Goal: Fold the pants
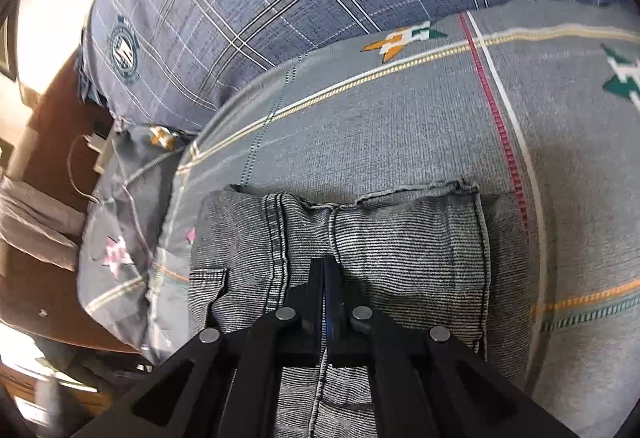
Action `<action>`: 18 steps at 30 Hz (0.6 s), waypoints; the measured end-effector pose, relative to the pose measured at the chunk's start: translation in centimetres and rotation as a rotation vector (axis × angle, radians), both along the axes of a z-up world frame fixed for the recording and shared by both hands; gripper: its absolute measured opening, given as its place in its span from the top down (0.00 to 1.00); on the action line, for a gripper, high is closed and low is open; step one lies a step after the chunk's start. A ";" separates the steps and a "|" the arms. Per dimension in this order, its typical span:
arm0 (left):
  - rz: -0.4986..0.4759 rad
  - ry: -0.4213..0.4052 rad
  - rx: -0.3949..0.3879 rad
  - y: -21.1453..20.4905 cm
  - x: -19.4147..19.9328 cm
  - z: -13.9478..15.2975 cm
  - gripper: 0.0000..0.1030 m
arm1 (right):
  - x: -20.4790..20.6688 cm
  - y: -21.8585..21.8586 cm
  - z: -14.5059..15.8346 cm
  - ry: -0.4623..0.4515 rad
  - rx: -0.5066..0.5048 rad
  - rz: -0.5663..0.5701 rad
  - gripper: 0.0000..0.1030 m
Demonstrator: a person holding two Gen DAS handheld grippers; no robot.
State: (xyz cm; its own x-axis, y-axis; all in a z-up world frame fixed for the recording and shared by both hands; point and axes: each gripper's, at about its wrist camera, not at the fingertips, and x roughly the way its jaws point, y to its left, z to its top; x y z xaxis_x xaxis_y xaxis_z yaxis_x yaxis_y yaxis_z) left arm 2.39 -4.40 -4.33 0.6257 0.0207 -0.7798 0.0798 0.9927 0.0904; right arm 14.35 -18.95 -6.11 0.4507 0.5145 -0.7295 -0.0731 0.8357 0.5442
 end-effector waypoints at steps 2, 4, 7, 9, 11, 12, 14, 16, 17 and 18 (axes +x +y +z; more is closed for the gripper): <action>0.012 -0.002 -0.028 0.3 -0.1 0.1 0.23 | -0.6 -0.2 1.2 0.024 -0.033 0.001 0.94; 0.009 0.006 -0.039 0.3 0.2 -0.1 0.23 | -1.7 0.3 3.1 -0.069 -0.104 0.020 0.94; 0.008 0.003 -0.049 0.3 0.2 0.2 0.24 | -0.8 0.1 1.0 0.002 -0.174 0.038 0.92; 0.013 -0.009 -0.101 1.0 -0.4 1.1 0.24 | -0.6 -1.1 -0.4 0.041 -0.096 0.010 0.94; 0.040 -0.037 -0.180 2.3 -0.8 2.3 0.24 | -1.0 -0.7 0.8 0.038 -0.170 0.023 0.90; 0.056 -0.051 -0.213 2.9 -0.9 2.6 0.24 | -1.1 -0.3 1.8 0.032 -0.224 0.024 0.90; 0.075 -0.007 -0.241 3.2 -0.3 1.7 0.22 | -1.2 0.6 4.0 -0.018 -0.309 0.029 0.90; 0.052 0.075 -0.225 2.5 0.5 -0.4 0.22 | -0.7 2.6 6.5 -0.078 -0.367 0.089 0.80; 0.053 0.049 -0.224 2.5 0.3 -0.6 0.22 | 0.0 4.5 7.7 -0.099 -0.415 0.132 0.54; 0.053 0.036 -0.220 2.4 0.2 -0.6 0.22 | 0.6 6.6 8.4 -0.114 -0.464 0.169 0.17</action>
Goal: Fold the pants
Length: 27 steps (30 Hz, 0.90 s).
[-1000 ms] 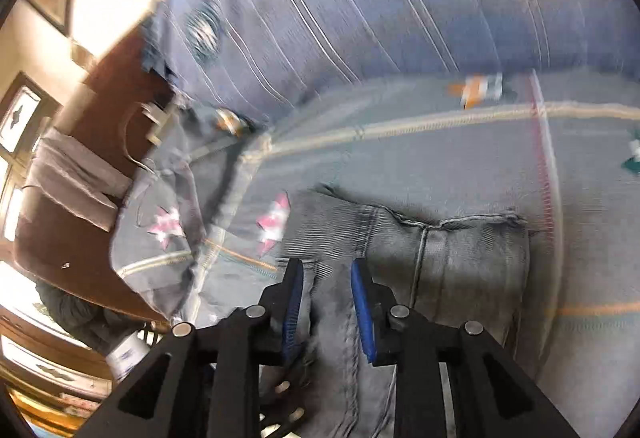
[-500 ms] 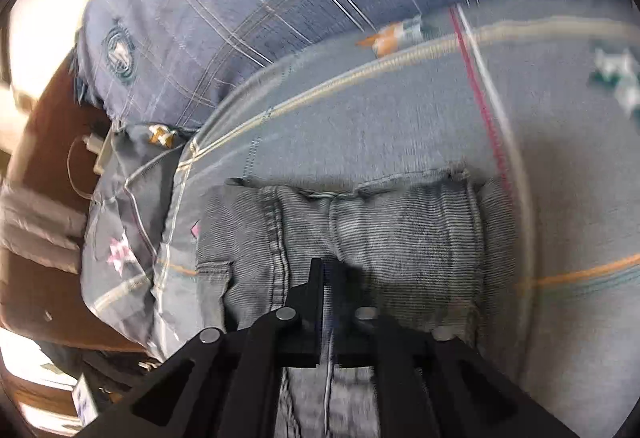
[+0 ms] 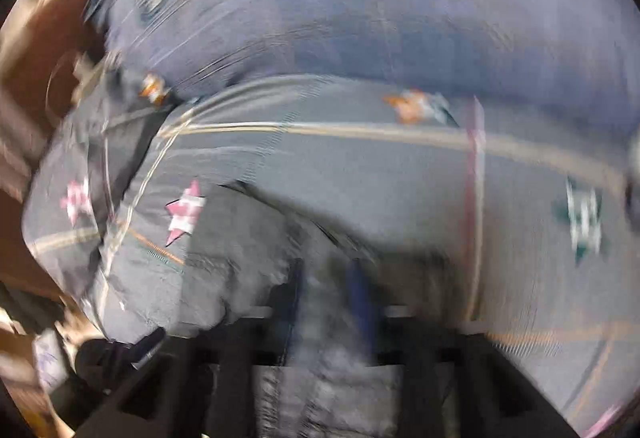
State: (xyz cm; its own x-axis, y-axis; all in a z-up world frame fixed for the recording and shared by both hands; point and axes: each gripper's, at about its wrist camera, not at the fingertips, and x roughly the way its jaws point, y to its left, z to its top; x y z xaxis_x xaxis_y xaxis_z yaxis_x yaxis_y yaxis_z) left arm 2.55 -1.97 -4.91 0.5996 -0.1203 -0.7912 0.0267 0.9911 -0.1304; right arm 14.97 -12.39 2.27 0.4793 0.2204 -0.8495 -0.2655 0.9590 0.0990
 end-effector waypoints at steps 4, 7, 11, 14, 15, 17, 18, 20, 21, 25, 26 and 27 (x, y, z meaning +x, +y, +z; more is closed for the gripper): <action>-0.005 0.001 0.000 0.1 0.1 -0.1 0.22 | 3.4 8.6 1.2 -0.025 -0.187 0.211 0.08; -0.009 -0.005 0.001 0.1 0.1 -0.2 0.21 | 6.4 13.4 -0.3 0.094 -0.250 0.315 0.09; -0.023 -0.021 0.023 -0.1 0.1 0.0 0.21 | 9.2 16.2 -5.2 0.305 -0.383 0.330 0.44; -0.025 -0.022 0.011 0.1 0.1 -0.1 0.21 | 10.4 14.8 -6.4 0.371 -0.349 0.272 0.78; -0.022 -0.019 0.004 0.1 0.1 -0.1 0.21 | 10.7 13.8 -5.8 0.326 -0.330 0.211 0.80; -0.019 -0.018 0.000 0.2 0.0 -0.1 0.21 | 11.2 11.5 -4.2 0.244 -0.236 0.096 0.79; -0.017 -0.021 -0.003 0.3 -0.1 -0.1 0.21 | 11.0 10.0 -3.1 0.194 -0.164 0.048 0.78; -0.011 -0.021 -0.014 0.4 -0.2 0.0 0.21 | 10.2 7.8 -1.8 0.167 -0.069 0.014 0.78; -0.006 -0.018 -0.029 0.6 -0.3 0.2 0.21 | 9.2 6.8 -1.0 0.127 -0.040 -0.004 0.76; 0.021 -0.008 -0.082 1.4 -0.9 1.2 0.21 | 3.8 3.6 0.4 0.085 0.129 0.052 0.58; 0.030 -0.021 -0.085 1.6 -1.3 1.7 0.21 | 2.1 2.5 -0.2 0.080 0.147 0.059 0.42; 0.038 -0.027 -0.081 1.7 -1.4 1.9 0.21 | 0.9 1.7 -1.2 0.070 0.134 0.056 0.39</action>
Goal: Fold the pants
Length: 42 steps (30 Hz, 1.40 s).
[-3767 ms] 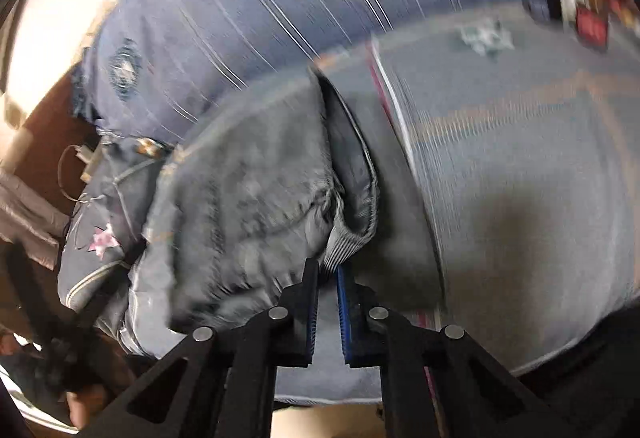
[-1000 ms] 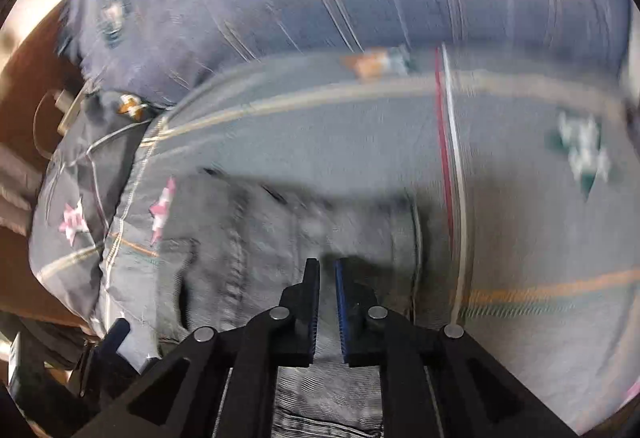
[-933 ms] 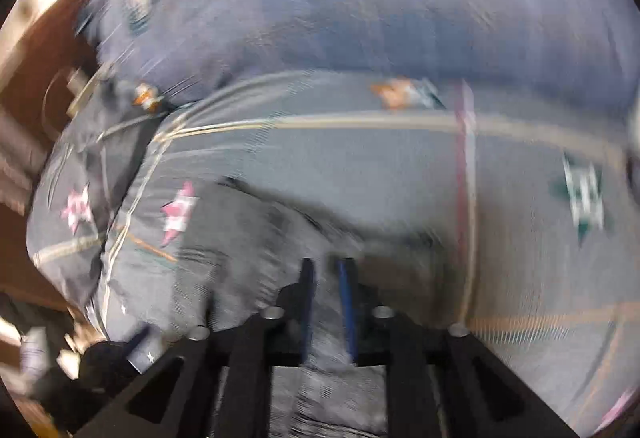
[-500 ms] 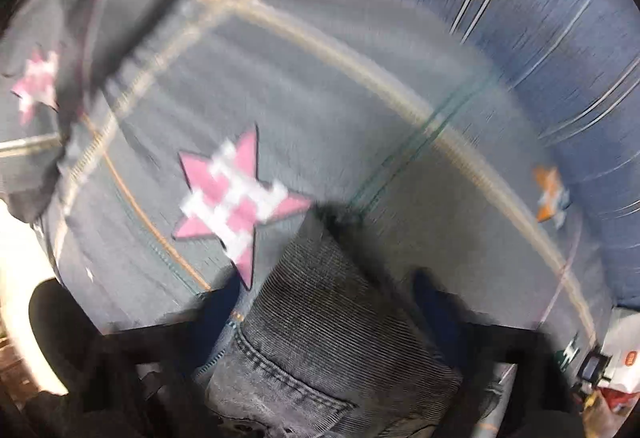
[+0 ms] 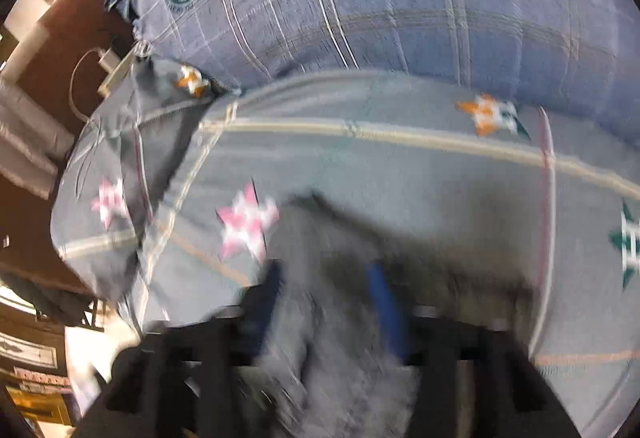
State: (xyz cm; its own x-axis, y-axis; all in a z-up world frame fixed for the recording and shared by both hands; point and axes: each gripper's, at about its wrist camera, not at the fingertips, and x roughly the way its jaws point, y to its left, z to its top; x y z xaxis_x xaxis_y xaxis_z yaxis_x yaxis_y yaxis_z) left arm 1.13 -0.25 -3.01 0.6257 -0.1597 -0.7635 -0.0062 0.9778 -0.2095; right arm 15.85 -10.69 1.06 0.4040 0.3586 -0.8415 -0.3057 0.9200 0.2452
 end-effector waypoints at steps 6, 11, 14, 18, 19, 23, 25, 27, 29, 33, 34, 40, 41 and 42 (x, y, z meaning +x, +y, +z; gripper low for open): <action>0.069 0.019 0.031 0.7 -0.8 1.0 0.21 | -3.1 -4.6 -4.6 -0.019 -0.048 -0.133 0.39; 0.084 0.049 0.051 0.8 -1.1 0.9 0.21 | -7.5 -4.8 -3.9 -0.127 0.011 -0.093 0.32; 0.079 0.057 0.070 0.4 -1.4 1.1 0.21 | -7.0 -5.6 -7.8 -0.035 -0.028 -0.104 0.32; 0.074 0.049 0.108 0.0 -1.6 1.6 0.21 | -9.1 -6.6 -5.3 -0.108 0.023 -0.133 0.32; 0.072 0.049 0.105 0.0 -1.6 1.7 0.21 | -9.6 -6.8 -4.8 -0.124 0.038 -0.130 0.32; 0.071 0.051 0.118 -0.2 -1.4 1.7 0.21 | -11.2 -9.4 -5.2 -0.098 0.122 -0.156 0.32; 0.062 0.061 0.110 -0.2 -1.2 1.5 0.21 | -11.4 -11.0 -5.8 -0.070 0.147 -0.181 0.32; 0.043 0.071 0.052 0.3 -0.8 1.3 0.21 | -11.5 -13.0 -6.6 -0.037 0.196 -0.208 0.32; 0.050 0.099 -0.061 1.6 0.2 0.8 0.21 | -11.3 -15.0 -7.4 0.000 0.272 -0.235 0.32; 0.031 0.170 -0.278 3.3 3.5 -1.2 0.21 | -9.8 -17.6 -8.1 0.056 0.390 -0.260 0.32; 0.015 0.191 -0.314 3.3 4.5 -1.8 0.21 | -9.3 -17.9 -8.3 0.070 0.404 -0.259 0.32; -0.007 0.216 -0.353 2.2 6.6 -2.9 0.21 | -7.6 -16.2 -9.5 0.111 0.324 -0.247 0.32; -0.012 0.214 -0.347 1.9 6.9 -2.9 0.21 | -7.2 -16.1 -9.9 0.119 0.340 -0.246 0.32; -0.014 0.217 -0.348 1.7 7.1 -2.8 0.21 | -6.9 -15.9 -10.0 0.123 0.360 -0.238 0.31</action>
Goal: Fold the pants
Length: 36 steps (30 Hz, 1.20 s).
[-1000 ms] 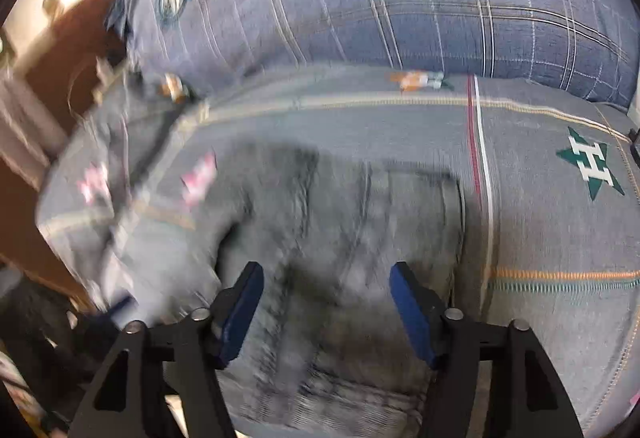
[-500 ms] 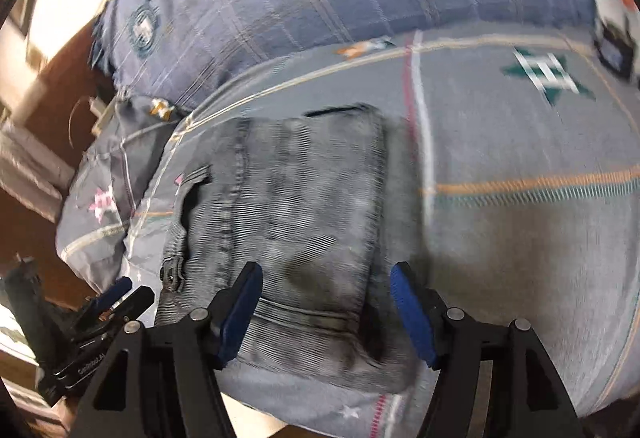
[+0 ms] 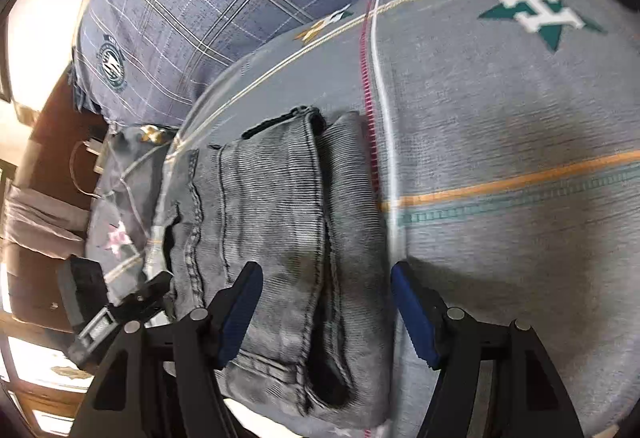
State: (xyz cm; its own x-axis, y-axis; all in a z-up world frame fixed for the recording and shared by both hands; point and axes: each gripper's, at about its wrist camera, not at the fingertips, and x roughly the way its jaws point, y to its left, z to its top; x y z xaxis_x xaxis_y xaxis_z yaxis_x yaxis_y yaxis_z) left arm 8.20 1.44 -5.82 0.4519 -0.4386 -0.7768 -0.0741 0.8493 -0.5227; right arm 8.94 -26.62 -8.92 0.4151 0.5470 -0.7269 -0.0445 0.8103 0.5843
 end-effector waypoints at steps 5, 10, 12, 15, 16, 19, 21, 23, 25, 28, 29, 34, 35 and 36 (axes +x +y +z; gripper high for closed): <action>-0.028 -0.009 0.087 -2.0 0.7 0.6 0.40 | -0.4 2.5 1.1 -0.039 -0.137 0.084 0.39; -0.027 -0.017 0.152 -2.8 1.2 0.9 0.54 | 0.6 3.5 0.7 -0.032 -0.251 0.101 0.37; -0.038 -0.034 0.215 -3.5 1.2 1.4 0.68 | 0.1 3.7 1.1 -0.054 -0.254 0.091 0.72; -0.065 -0.095 0.287 -4.4 0.8 3.3 0.82 | -0.4 5.4 2.3 -0.092 -0.279 0.093 0.81; -0.073 -0.120 0.297 -4.5 0.7 4.1 0.82 | -0.8 5.6 2.7 -0.105 -0.271 0.088 0.81; -0.089 -0.206 0.339 -4.8 0.2 7.2 0.82 | -1.5 6.0 4.8 -0.155 -0.250 0.086 0.83; -0.081 -0.254 0.357 -4.4 -0.1 9.3 0.82 | -1.6 6.7 7.0 -0.201 -0.246 0.094 0.85; -0.070 -0.293 0.365 -3.8 0.3 10.9 0.82 | -1.5 6.9 9.1 -0.242 -0.231 0.091 0.85; -0.056 -0.316 0.368 -2.7 1.2 12.1 0.82 | -0.9 7.2 10.7 -0.271 -0.220 0.086 0.85; -0.038 -0.303 0.365 -1.0 2.6 11.7 0.81 | 1.0 7.8 12.3 -0.304 -0.201 0.084 0.85; -0.035 -0.291 0.368 -0.6 3.2 11.2 0.80 | 1.8 7.9 12.2 -0.304 -0.196 0.075 0.85; -0.054 -0.105 0.419 -0.2 6.6 4.0 0.52 | 5.3 8.3 6.5 -0.173 -0.192 0.047 0.81; -0.040 -0.079 0.461 -0.1 6.7 2.6 0.48 | 6.0 8.7 4.0 -0.115 -0.254 0.043 0.77; -0.030 -0.095 0.467 0.1 6.3 2.2 0.41 | 6.2 8.6 2.8 -0.100 -0.289 0.031 0.65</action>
State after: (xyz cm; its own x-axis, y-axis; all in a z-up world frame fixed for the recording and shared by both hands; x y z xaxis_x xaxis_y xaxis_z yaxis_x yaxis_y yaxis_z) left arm 14.52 1.54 -3.64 0.5228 -0.0660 -0.8499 -0.0163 0.9960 -0.0874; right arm 15.13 -18.02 -6.10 0.4788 0.3367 -0.8108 -0.1170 0.9398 0.3211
